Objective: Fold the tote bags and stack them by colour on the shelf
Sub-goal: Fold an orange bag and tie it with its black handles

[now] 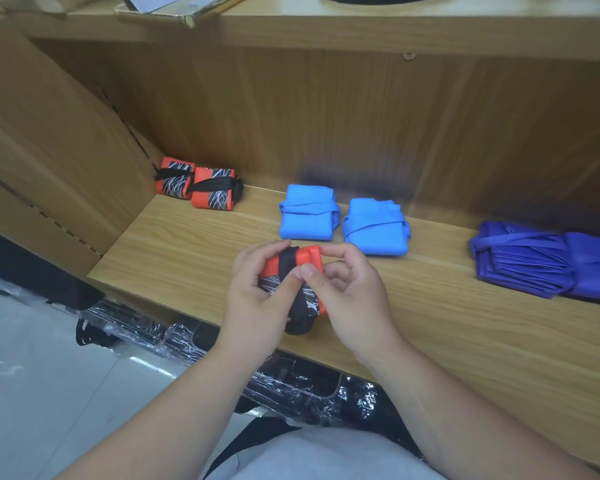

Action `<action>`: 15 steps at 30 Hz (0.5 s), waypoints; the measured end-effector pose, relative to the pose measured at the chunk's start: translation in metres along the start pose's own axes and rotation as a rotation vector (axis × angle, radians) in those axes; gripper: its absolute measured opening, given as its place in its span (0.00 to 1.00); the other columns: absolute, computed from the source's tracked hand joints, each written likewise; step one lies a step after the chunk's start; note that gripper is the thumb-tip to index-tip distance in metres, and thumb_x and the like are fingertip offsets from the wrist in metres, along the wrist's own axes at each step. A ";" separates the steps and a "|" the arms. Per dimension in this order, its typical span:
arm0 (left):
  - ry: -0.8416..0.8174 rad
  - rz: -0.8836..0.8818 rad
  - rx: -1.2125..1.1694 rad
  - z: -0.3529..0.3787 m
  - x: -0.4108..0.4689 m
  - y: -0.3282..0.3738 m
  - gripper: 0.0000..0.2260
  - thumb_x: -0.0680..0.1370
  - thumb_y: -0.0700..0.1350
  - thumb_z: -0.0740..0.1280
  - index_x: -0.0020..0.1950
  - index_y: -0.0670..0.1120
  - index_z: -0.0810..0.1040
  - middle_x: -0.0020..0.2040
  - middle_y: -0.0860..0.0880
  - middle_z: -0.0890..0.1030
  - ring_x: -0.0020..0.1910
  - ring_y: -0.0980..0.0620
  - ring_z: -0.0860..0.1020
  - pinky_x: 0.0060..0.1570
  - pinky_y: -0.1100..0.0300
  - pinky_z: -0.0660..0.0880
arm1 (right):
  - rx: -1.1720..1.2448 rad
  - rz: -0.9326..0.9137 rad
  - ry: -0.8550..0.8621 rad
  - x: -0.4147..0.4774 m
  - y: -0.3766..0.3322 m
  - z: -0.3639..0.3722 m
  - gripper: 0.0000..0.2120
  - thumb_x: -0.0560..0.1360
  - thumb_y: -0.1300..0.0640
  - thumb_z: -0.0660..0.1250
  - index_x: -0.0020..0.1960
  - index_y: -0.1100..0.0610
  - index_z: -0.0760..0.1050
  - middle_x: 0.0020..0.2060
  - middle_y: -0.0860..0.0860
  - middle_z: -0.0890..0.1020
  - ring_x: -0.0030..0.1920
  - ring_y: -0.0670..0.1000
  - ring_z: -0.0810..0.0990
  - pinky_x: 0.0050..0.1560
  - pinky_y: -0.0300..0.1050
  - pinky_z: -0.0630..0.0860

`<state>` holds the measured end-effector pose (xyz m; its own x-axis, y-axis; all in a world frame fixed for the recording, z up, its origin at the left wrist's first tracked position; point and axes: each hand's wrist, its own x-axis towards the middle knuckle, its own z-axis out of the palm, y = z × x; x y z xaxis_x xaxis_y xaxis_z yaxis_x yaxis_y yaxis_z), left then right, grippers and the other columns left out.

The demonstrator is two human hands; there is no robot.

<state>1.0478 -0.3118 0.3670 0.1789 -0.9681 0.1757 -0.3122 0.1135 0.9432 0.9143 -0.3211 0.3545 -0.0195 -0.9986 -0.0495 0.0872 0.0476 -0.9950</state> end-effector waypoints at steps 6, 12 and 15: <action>-0.075 -0.312 -0.401 0.004 -0.003 0.011 0.14 0.81 0.38 0.66 0.61 0.55 0.80 0.55 0.48 0.83 0.50 0.49 0.82 0.47 0.52 0.80 | 0.066 0.019 0.071 0.001 -0.001 0.006 0.10 0.75 0.56 0.76 0.54 0.50 0.79 0.37 0.55 0.82 0.38 0.56 0.82 0.42 0.54 0.80; 0.004 -0.378 -0.404 0.010 -0.007 0.018 0.17 0.80 0.38 0.66 0.64 0.56 0.73 0.45 0.51 0.83 0.42 0.53 0.80 0.41 0.55 0.78 | 0.100 0.016 0.045 -0.002 0.004 0.011 0.07 0.82 0.60 0.66 0.56 0.49 0.78 0.46 0.53 0.86 0.48 0.52 0.86 0.49 0.49 0.82; -0.002 -0.358 -0.335 0.008 -0.006 0.017 0.11 0.81 0.36 0.64 0.60 0.50 0.72 0.37 0.51 0.80 0.35 0.51 0.74 0.37 0.54 0.72 | -0.038 0.022 0.031 -0.001 0.005 0.012 0.05 0.83 0.56 0.63 0.57 0.50 0.76 0.45 0.50 0.85 0.47 0.48 0.84 0.48 0.44 0.78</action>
<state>1.0339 -0.3055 0.3799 0.2183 -0.9599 -0.1761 0.0857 -0.1609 0.9832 0.9267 -0.3197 0.3503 -0.0486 -0.9961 -0.0737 0.0503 0.0712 -0.9962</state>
